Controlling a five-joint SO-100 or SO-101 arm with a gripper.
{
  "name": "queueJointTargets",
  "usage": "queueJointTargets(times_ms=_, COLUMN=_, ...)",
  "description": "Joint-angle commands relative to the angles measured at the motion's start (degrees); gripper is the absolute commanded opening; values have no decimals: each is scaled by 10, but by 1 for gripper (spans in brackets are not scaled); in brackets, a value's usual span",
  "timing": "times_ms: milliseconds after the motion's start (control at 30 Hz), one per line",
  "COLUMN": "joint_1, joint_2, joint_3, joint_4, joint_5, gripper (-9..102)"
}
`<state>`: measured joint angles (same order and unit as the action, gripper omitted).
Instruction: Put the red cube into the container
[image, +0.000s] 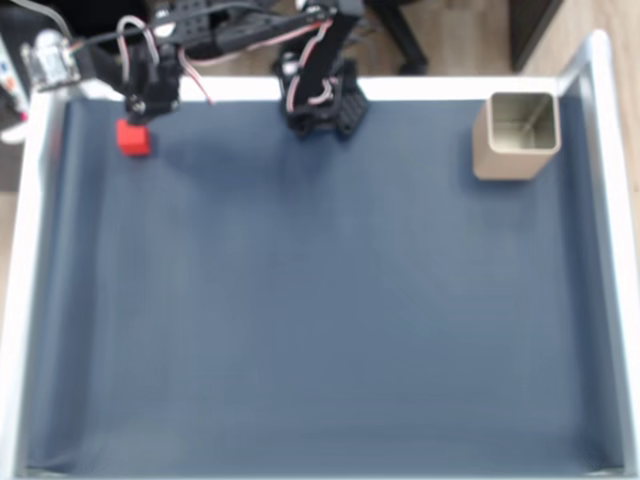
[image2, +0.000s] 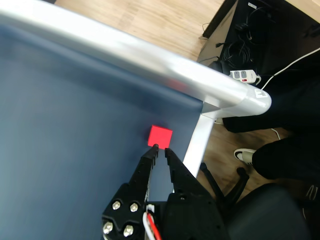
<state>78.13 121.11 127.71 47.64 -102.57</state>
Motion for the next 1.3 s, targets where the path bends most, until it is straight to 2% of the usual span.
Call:
queueJointTargets(times_ms=0, joint_1=16, joint_2=-6, joint_3=-23, joint_4=-30, joint_5=-4, gripper=6)
queueJointTargets(times_ms=133, joint_1=18, joint_2=-21, joint_3=-12, joint_4=-69, joint_5=0, gripper=15)
queueJointTargets(times_ms=467, joint_1=15, joint_2=-24, joint_3=31, joint_4=-91, joint_5=2, gripper=29)
queueJointTargets(times_ms=767, joint_1=37, joint_2=-61, joint_3=72, joint_4=-192, joint_5=4, gripper=30)
queueJointTargets(times_ms=1267, joint_1=44, joint_2=-120, joint_3=77, joint_4=-265, joint_5=26, gripper=30)
